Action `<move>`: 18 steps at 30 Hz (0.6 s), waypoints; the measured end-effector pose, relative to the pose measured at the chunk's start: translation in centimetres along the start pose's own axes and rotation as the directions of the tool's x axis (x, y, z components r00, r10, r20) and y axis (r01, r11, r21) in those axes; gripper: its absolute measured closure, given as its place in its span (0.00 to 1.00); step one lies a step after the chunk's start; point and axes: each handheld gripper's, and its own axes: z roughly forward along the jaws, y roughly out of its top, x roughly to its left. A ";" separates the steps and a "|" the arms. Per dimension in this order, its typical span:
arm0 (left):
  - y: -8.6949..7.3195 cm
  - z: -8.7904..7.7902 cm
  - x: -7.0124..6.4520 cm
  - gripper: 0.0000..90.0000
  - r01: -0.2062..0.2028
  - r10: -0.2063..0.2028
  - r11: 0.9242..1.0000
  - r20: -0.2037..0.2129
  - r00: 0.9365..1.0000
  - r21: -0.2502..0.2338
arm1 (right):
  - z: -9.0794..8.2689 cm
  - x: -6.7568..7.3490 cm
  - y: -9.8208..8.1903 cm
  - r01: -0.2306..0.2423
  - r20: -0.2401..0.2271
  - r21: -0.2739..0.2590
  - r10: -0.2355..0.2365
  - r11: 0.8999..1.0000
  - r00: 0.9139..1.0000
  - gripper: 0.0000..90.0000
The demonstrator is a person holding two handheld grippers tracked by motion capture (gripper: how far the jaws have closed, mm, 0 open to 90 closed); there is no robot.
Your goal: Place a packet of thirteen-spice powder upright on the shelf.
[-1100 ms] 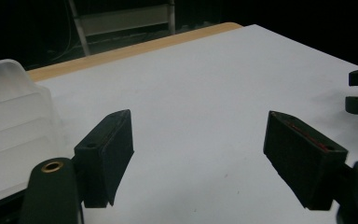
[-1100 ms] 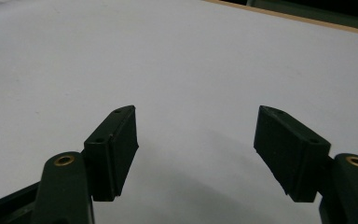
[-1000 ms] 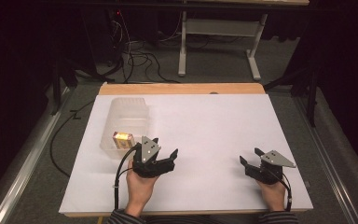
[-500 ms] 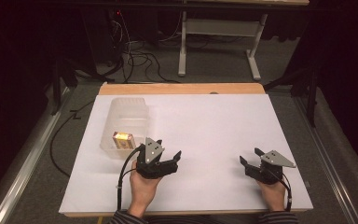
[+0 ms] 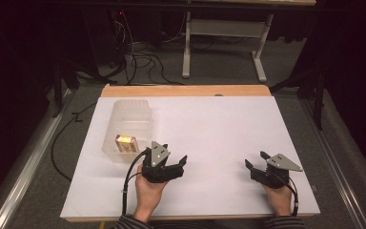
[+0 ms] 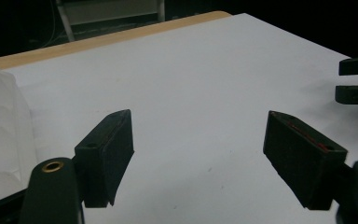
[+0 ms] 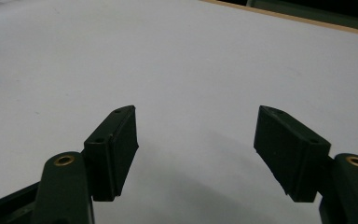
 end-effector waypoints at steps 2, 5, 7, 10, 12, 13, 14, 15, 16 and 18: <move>-0.1 0.2 0.0 0.28 0.003 -0.003 1.000 0.001 1.000 0.002 | 0.0 0.0 0.0 0.001 0.000 -0.001 -0.001 1.000 1.000 0.34; -0.3 0.4 0.0 0.28 0.005 -0.005 1.000 0.000 1.000 0.007 | 0.0 0.0 0.0 -0.003 0.000 0.002 0.003 1.000 1.000 0.34; -0.4 0.6 0.0 0.28 0.012 -0.012 1.000 0.001 1.000 0.008 | 0.0 0.0 0.0 0.000 0.000 0.001 0.000 1.000 1.000 0.34; -0.6 0.8 0.0 0.28 0.008 -0.008 1.000 -0.002 1.000 0.016 | 0.0 0.0 0.0 0.002 0.000 0.001 -0.002 1.000 1.000 0.34; -0.6 1.0 0.0 0.28 0.002 -0.002 1.000 -0.005 1.000 0.021 | 0.0 0.0 0.0 -0.002 0.000 0.004 0.002 1.000 1.000 0.34; -0.6 1.1 0.0 0.28 0.000 0.000 1.000 -0.006 1.000 0.026 | 0.0 0.0 0.0 -0.003 0.000 0.004 0.003 1.000 1.000 0.34; -0.6 1.2 0.0 0.28 -0.004 0.004 1.000 -0.011 1.000 0.029 | 0.0 0.1 0.0 -0.003 0.000 0.005 0.003 1.000 1.000 0.34; -0.7 1.3 -0.1 0.28 -0.002 0.003 0.999 -0.008 1.000 0.032 | 0.0 0.1 0.0 -0.002 0.000 0.004 0.002 1.000 1.000 0.34; -0.7 1.4 -0.1 0.28 -0.003 0.003 0.999 -0.008 1.000 0.033 | 0.0 0.0 0.0 -0.003 0.001 0.003 0.003 1.000 1.000 0.34; -0.8 1.6 -0.1 0.28 0.002 -0.002 1.000 -0.006 1.000 0.031 | 0.0 0.0 0.0 0.002 0.000 0.001 -0.002 1.000 1.000 0.34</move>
